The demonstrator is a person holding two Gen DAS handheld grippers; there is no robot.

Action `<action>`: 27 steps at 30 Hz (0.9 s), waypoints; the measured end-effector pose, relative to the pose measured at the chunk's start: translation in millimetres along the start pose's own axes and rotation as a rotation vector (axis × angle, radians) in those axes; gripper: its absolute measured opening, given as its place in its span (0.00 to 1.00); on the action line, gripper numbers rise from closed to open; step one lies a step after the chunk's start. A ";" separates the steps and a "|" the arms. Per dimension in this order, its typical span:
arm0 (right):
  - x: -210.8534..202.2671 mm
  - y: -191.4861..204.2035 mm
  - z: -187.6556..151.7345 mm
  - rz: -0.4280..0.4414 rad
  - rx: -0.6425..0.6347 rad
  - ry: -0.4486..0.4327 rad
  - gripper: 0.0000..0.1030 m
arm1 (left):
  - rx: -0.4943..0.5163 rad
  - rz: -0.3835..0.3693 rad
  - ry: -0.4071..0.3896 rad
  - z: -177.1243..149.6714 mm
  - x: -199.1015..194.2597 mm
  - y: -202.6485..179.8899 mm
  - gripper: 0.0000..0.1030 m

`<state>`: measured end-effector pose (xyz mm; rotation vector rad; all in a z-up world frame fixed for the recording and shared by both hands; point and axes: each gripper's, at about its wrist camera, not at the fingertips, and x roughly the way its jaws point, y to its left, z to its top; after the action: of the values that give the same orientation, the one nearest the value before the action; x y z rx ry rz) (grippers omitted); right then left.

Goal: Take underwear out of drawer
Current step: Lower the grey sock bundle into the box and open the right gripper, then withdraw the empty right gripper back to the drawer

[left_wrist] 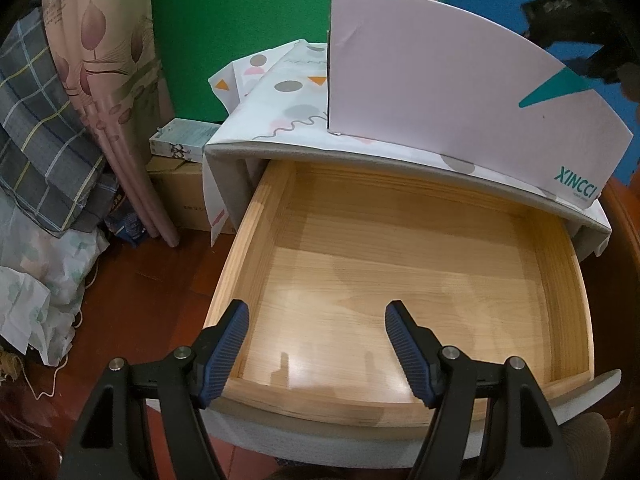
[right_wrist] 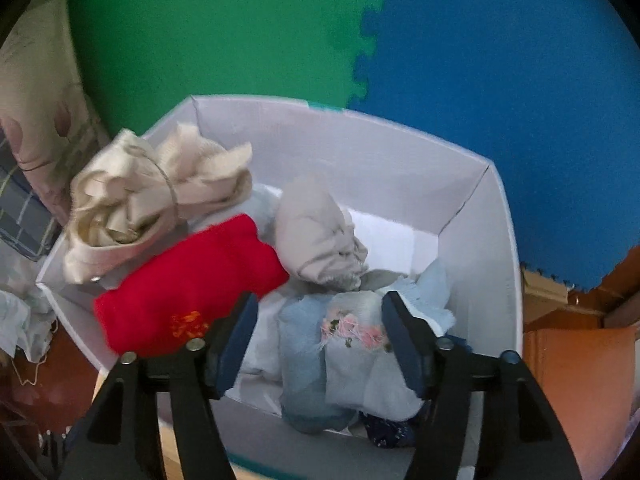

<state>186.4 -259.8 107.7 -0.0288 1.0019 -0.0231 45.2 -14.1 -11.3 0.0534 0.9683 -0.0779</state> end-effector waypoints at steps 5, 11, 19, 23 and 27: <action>-44.5 -0.6 -23.3 0.034 -0.011 -0.072 0.80 | 0.000 0.001 -0.001 -0.1 -0.3 -0.1 0.70; -85.1 1.1 -87.4 0.036 -0.040 -0.112 0.88 | 0.014 0.005 -0.008 -2.3 -4.2 -4.2 0.70; -76.3 13.4 -185.0 0.030 -0.011 -0.069 0.92 | 0.047 -0.002 -0.030 -10.2 -16.0 -8.9 0.71; -60.1 12.7 -207.2 0.060 0.071 -0.036 0.92 | 0.051 -0.007 -0.030 -14.7 -20.3 -9.9 0.71; -49.9 14.8 -222.4 0.037 0.098 -0.048 0.94 | 0.063 -0.005 -0.033 -17.2 -22.7 -13.8 0.70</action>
<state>-27.8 -246.5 29.4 0.0788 0.9518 -0.0375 16.9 -25.5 -2.4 0.1072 0.9332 -0.1138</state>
